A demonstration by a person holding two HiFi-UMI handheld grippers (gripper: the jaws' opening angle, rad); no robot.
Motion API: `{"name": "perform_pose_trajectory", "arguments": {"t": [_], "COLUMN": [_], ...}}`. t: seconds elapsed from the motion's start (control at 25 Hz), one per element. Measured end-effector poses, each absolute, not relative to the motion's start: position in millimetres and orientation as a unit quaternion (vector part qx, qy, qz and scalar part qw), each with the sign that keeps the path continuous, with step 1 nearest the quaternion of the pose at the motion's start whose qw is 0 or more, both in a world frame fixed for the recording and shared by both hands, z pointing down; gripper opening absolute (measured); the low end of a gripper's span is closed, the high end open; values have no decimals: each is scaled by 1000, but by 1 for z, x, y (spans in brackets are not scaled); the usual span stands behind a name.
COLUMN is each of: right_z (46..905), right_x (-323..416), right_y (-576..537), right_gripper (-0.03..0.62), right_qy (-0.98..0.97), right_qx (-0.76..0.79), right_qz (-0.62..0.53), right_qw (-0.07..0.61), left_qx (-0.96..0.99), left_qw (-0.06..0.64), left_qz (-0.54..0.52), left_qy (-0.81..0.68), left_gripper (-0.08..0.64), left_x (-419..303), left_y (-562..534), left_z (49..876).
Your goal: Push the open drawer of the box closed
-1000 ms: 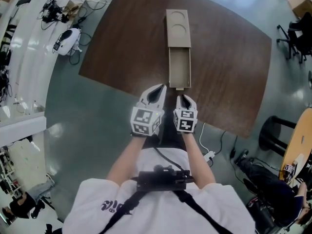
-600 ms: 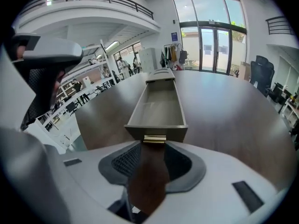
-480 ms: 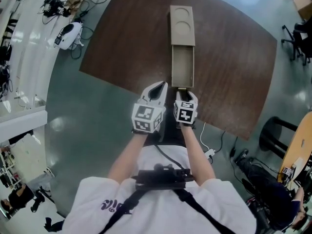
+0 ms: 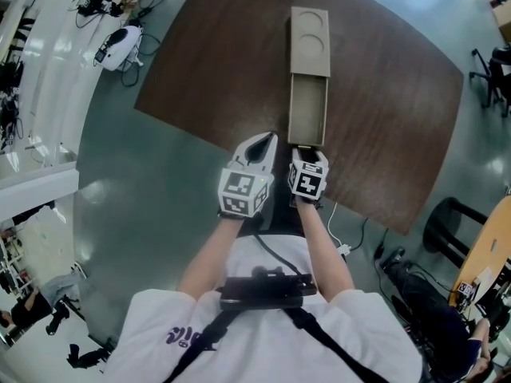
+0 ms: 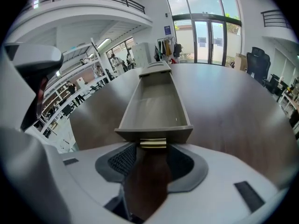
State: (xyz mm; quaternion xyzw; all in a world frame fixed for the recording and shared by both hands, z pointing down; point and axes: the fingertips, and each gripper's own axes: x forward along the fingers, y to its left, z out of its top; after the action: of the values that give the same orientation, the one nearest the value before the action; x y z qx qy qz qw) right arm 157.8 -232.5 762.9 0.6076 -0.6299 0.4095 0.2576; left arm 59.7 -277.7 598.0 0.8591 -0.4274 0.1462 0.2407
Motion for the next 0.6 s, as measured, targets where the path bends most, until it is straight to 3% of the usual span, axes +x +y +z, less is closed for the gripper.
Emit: {"name": "perform_pose_trajectory", "arguments": {"t": [0.6], "right_z": [764], "right_x": [163], "right_y": [-251], "right_gripper": [181], "right_qy": [-624], "right_qx": [595], "right_qz": [417], "right_qw": [286], "left_qx": [843], "left_qw": [255], "left_qz": [134], "left_qy": [-455], "left_gripper": [9], "left_x": [49], "left_y": [-319], "left_z": [602]}}
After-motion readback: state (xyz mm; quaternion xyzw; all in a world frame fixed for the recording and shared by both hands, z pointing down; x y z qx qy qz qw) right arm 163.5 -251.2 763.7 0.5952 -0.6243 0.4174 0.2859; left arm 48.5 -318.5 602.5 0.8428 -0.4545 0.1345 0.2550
